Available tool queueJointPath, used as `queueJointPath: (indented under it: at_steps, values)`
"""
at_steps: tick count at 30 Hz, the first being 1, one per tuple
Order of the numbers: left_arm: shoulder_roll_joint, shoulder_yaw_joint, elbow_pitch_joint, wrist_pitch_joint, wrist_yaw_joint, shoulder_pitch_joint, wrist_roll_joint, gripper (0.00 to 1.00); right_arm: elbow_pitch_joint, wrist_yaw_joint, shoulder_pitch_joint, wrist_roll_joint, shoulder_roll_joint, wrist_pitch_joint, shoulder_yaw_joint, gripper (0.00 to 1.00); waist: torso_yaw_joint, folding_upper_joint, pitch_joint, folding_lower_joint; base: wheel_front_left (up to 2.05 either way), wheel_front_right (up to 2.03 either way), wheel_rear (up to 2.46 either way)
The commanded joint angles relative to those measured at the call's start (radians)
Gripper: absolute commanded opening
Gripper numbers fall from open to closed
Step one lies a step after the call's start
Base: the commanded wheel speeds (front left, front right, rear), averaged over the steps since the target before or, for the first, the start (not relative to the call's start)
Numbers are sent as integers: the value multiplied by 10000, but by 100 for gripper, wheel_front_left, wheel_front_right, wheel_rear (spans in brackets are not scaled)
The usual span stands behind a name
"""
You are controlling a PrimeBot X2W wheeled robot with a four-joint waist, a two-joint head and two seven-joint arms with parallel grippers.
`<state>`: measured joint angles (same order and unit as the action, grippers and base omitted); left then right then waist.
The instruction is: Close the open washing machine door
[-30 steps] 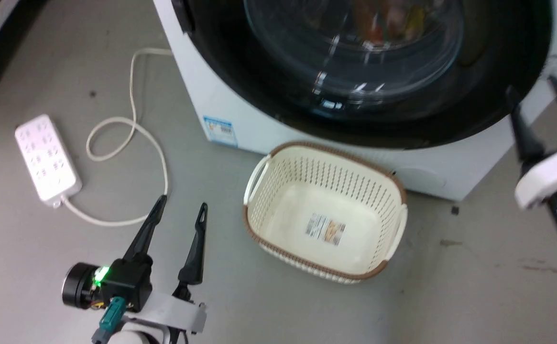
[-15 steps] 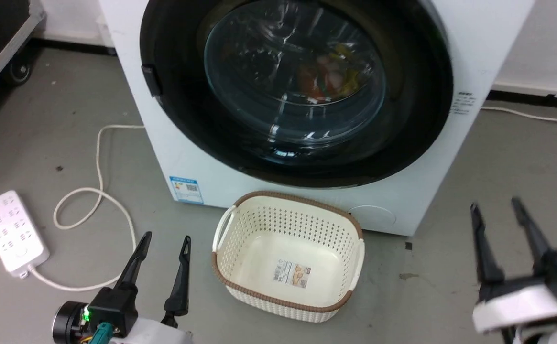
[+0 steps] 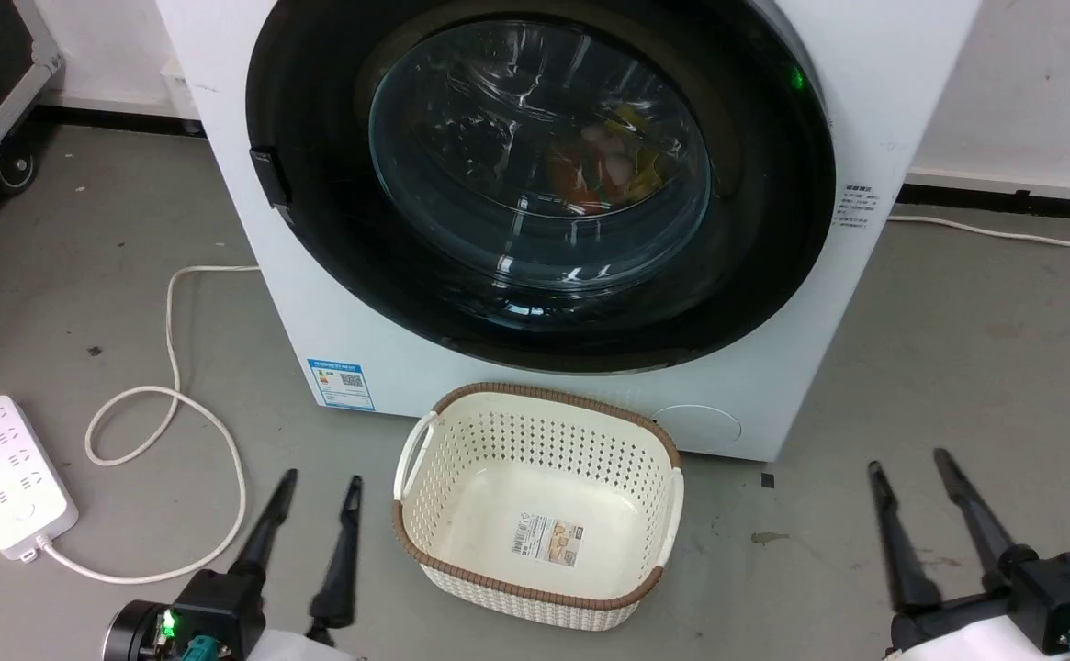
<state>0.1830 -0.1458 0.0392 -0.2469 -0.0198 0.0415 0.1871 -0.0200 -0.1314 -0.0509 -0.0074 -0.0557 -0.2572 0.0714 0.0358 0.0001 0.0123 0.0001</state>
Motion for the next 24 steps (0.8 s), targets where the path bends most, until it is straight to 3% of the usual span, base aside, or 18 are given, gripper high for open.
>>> queueJointPath:
  at_steps: [1, 24]
  values:
    - [-2, 2, -1, 4, 0, -1, -3, 0, 0, 0, 1, 0, 0, 4, 3, 0, -1, -1, 0, 0, 0, 0, 0]
    - [-260, 267, -69, 453, 36, -77, -342, 0, 35, 1, 95, 14, 8, 472, -126, 0, -67, -1, -24, -1, 0, 0, 0]
